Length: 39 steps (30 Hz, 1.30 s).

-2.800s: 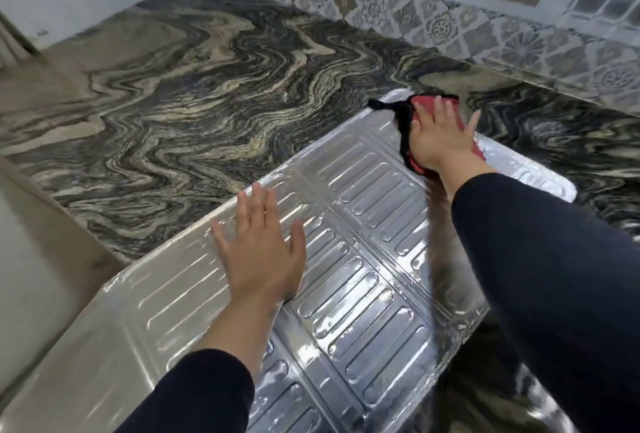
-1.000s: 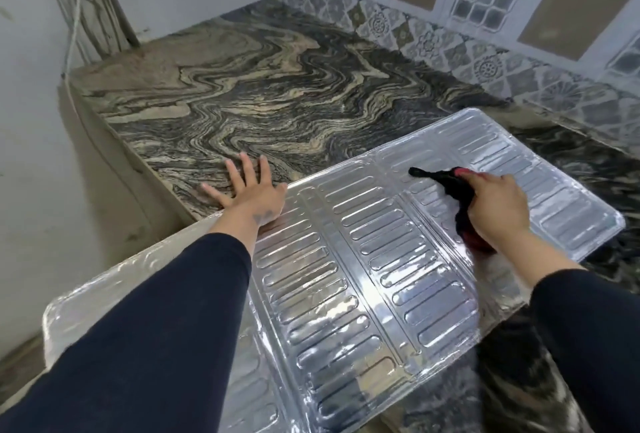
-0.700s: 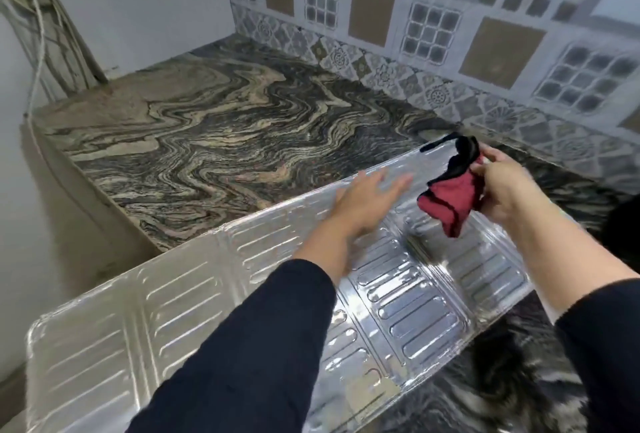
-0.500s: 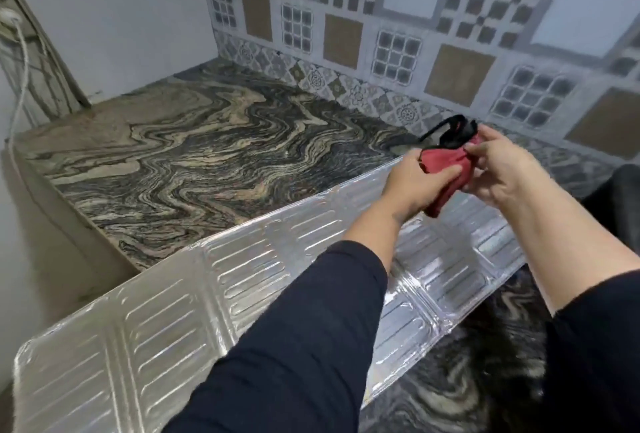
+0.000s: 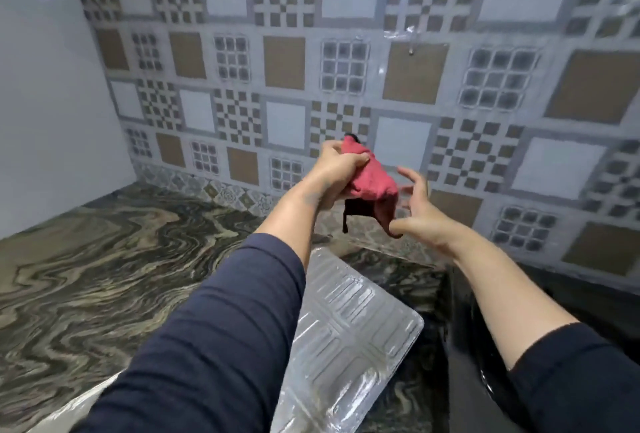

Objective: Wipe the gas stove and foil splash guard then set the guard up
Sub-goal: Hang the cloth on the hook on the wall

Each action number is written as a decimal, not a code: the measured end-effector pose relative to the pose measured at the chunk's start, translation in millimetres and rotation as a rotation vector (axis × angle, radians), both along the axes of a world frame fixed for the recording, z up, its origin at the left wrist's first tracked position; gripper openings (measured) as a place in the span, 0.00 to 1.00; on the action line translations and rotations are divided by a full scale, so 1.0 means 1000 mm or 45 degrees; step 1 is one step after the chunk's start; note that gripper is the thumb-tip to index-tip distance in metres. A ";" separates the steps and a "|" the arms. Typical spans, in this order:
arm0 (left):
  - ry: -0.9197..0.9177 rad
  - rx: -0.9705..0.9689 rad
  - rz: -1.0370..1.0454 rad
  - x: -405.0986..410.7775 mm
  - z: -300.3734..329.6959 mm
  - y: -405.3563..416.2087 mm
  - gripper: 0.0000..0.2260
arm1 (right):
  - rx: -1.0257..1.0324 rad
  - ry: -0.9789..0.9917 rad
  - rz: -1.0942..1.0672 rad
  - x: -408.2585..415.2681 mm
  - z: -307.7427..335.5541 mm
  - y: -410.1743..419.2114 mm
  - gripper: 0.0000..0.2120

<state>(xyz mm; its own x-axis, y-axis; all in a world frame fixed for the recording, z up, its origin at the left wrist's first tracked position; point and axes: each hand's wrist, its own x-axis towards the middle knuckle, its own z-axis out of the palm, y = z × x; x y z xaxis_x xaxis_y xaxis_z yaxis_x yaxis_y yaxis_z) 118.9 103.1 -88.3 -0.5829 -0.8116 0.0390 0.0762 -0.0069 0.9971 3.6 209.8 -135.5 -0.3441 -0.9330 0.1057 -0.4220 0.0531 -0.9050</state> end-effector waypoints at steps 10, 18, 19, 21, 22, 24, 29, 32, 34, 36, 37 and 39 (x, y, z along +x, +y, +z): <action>0.190 0.245 0.035 -0.059 0.069 -0.060 0.42 | -0.570 0.115 -0.618 -0.073 0.095 -0.061 0.11; -0.213 -0.957 0.200 -0.103 0.091 -0.096 0.16 | -0.450 0.460 -0.680 -0.119 0.178 -0.110 0.09; -0.257 -1.050 0.259 -0.109 0.095 -0.102 0.12 | -0.458 0.488 -0.694 -0.126 0.180 -0.113 0.10; -0.418 -1.290 0.467 -0.120 0.103 -0.114 0.11 | -0.519 0.590 -0.735 -0.140 0.180 -0.121 0.10; -0.480 -1.412 0.564 -0.127 0.107 -0.119 0.11 | -0.556 0.666 -0.756 -0.146 0.180 -0.127 0.09; -0.507 -1.538 0.668 -0.143 0.115 -0.126 0.11 | -0.652 0.784 -0.793 -0.155 0.179 -0.143 0.07; -0.487 -1.513 0.621 -0.178 0.117 -0.148 0.10 | -0.710 0.807 -0.845 -0.173 0.173 -0.177 0.07; -0.544 -1.379 0.512 -0.183 0.097 -0.156 0.10 | -0.686 0.801 -0.827 -0.173 0.147 -0.176 0.08; -0.544 -1.275 0.466 -0.180 0.077 -0.160 0.09 | -0.690 0.891 -0.841 -0.168 0.127 -0.173 0.11; -0.561 -1.214 0.423 -0.169 0.060 -0.160 0.09 | -0.671 0.872 -0.889 -0.162 0.120 -0.168 0.13; -0.588 -1.205 0.415 -0.161 0.052 -0.160 0.09 | -0.630 0.885 -0.911 -0.157 0.120 -0.166 0.14; -0.696 -1.207 0.419 -0.138 0.041 -0.157 0.11 | -0.528 1.001 -0.982 -0.145 0.122 -0.159 0.16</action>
